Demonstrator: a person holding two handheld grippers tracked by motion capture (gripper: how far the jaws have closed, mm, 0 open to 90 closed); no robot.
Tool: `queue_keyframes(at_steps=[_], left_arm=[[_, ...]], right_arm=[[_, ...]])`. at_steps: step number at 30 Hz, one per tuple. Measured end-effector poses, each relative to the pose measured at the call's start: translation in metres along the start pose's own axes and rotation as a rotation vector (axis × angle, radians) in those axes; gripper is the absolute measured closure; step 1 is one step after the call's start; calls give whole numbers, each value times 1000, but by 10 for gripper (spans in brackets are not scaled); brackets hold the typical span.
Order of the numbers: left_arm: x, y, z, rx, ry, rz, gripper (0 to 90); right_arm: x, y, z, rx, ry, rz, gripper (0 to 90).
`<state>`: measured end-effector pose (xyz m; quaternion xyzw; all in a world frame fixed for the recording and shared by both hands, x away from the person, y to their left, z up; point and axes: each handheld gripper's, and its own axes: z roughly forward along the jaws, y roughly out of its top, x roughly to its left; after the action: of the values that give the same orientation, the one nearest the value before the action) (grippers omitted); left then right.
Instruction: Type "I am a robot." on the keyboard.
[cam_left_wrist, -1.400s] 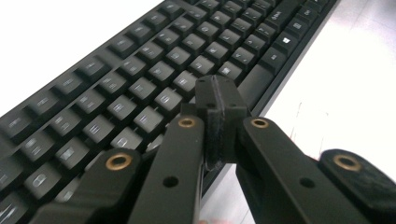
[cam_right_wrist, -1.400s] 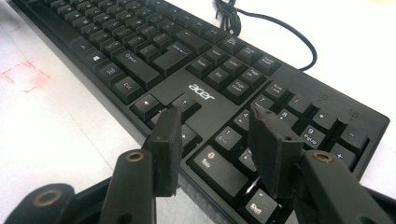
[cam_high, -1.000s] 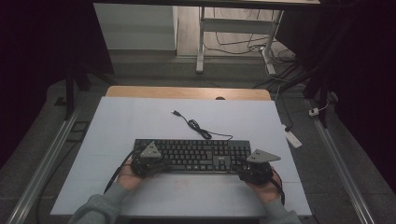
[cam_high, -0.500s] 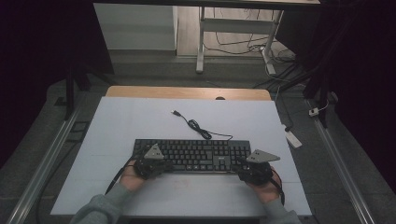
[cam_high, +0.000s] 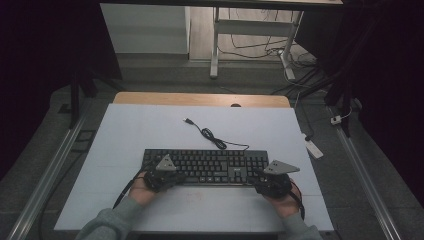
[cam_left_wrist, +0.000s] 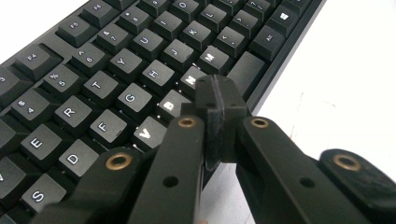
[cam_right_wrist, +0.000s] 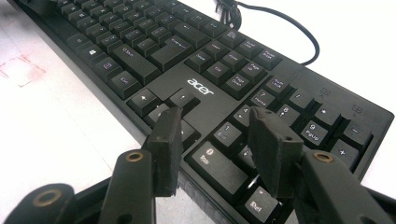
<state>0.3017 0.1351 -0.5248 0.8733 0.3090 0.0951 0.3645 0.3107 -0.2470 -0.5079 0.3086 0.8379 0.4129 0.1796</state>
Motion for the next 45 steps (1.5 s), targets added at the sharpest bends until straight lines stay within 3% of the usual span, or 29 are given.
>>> queue_keyframes(at_steps=[7, 13, 17, 23, 28, 38, 45], left_arm=[[2, 2, -14, -83, -3, -23, 844], [6, 2, -23, -113, 5, -64, 626], [8, 2, -28, -114, 39, -83, 482], [17, -1, -36, -107, 64, -131, 365], [26, -3, -42, -104, 69, -170, 331], [33, -6, -49, -119, 93, -190, 333], [41, -9, -55, -128, 132, -215, 377]], right_arm=[[0, 0, 0, -1, -1, -1, 548], [0, 0, 0, 1, -1, -2, 545], [0, 0, 0, 0, -1, -3, 540], [0, -1, 1, 6, -1, -3, 535], [0, -1, 1, 5, 0, -7, 533], [1, -1, 2, 5, -1, -9, 530], [1, -1, 2, 6, 3, -11, 529]])
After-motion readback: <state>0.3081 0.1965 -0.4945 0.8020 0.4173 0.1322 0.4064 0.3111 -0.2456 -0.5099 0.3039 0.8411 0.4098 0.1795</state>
